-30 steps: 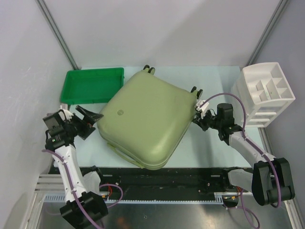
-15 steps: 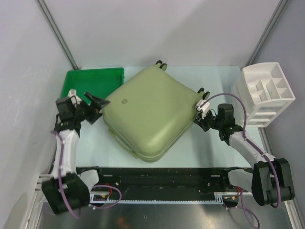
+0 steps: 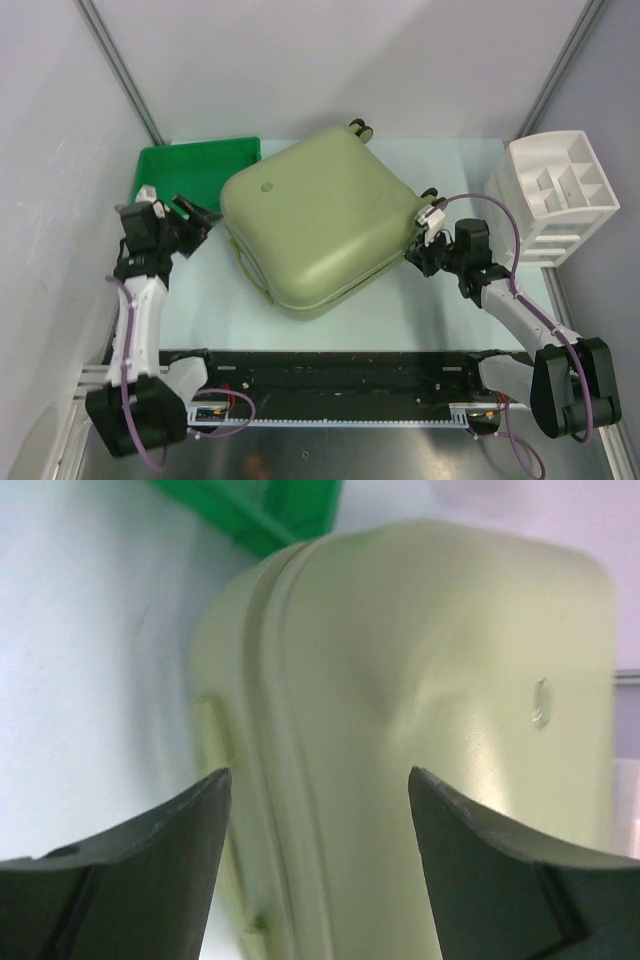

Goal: Open, take out, and arrange the luggage

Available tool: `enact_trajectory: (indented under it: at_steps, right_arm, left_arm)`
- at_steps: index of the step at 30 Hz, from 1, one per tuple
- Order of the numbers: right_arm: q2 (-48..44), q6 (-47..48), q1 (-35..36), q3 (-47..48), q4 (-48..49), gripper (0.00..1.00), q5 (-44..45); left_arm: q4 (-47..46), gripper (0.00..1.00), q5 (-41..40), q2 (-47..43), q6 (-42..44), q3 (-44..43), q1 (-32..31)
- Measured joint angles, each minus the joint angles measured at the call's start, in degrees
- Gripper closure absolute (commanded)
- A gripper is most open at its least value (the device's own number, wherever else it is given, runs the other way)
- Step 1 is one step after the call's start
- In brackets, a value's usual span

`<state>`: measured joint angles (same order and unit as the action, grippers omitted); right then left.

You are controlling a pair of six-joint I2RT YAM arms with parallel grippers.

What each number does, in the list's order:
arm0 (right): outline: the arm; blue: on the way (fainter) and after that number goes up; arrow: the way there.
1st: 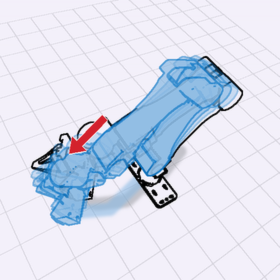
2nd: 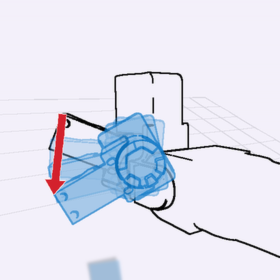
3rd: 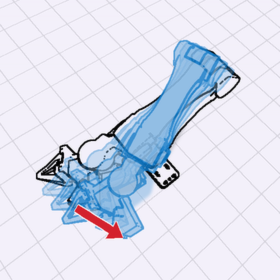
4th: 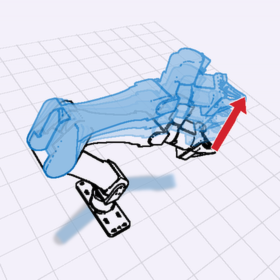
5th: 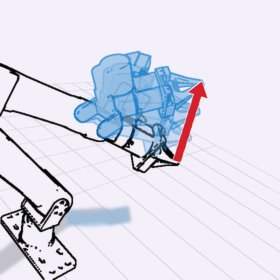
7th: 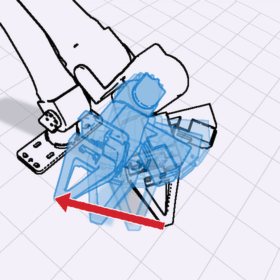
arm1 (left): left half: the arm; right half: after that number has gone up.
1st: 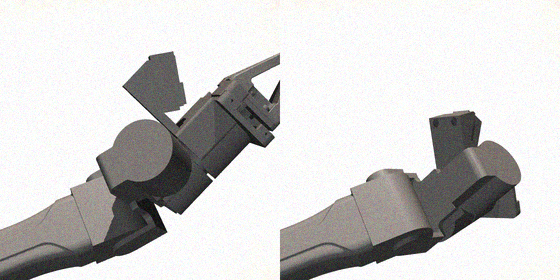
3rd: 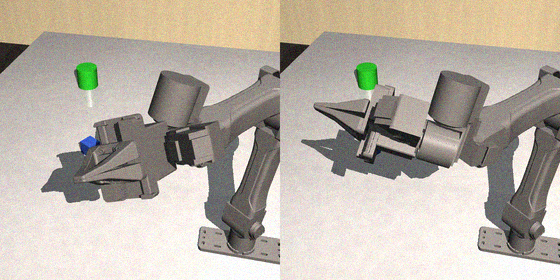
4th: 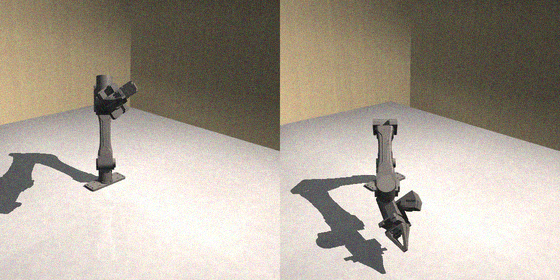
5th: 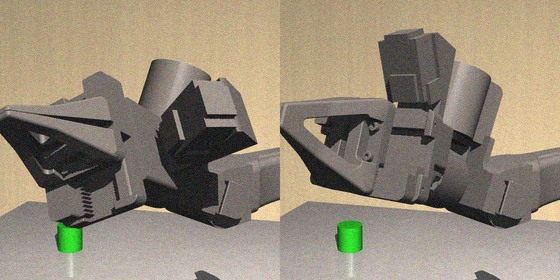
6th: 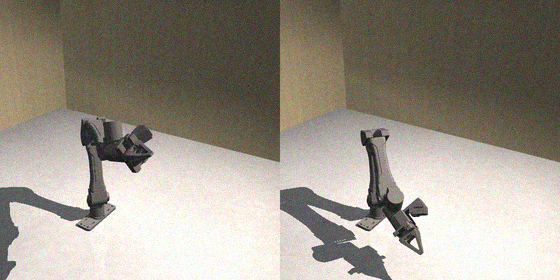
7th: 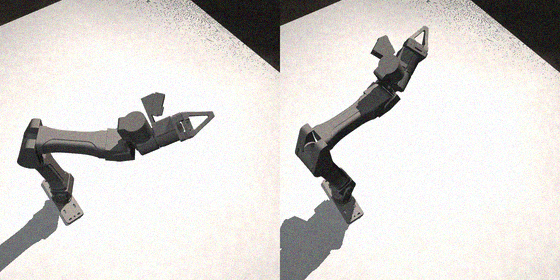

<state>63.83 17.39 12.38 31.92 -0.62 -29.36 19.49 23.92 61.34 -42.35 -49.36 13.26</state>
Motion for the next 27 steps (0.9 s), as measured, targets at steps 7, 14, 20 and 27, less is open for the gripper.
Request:
enact_trajectory:
  at_steps: [7, 14, 20, 27]
  right_arm:
    - [0.2, -2.9, -0.1, 0.0, 0.2, 1.00, 0.0]
    - [1.7, -3.5, -1.2, 0.0, 1.0, 1.00, -2.0]
    - [3.3, -3.6, -2.4, 0.0, 2.6, 1.00, -5.0]
    - [4.1, -2.2, -3.1, 0.0, 3.4, 1.00, -6.9]
  left_arm:
    - [13.0, 0.35, -8.3, -7.4, 4.4, 8.3, -0.2]
    - [16.6, 0.36, -11.7, 4.3, 5.7, 9.4, -8.6]
    - [15.5, 0.38, -14.1, 8.7, 6.3, 9.4, -11.6]
    - [15.2, 0.36, -13.9, 7.2, 6.8, 9.4, -11.8]
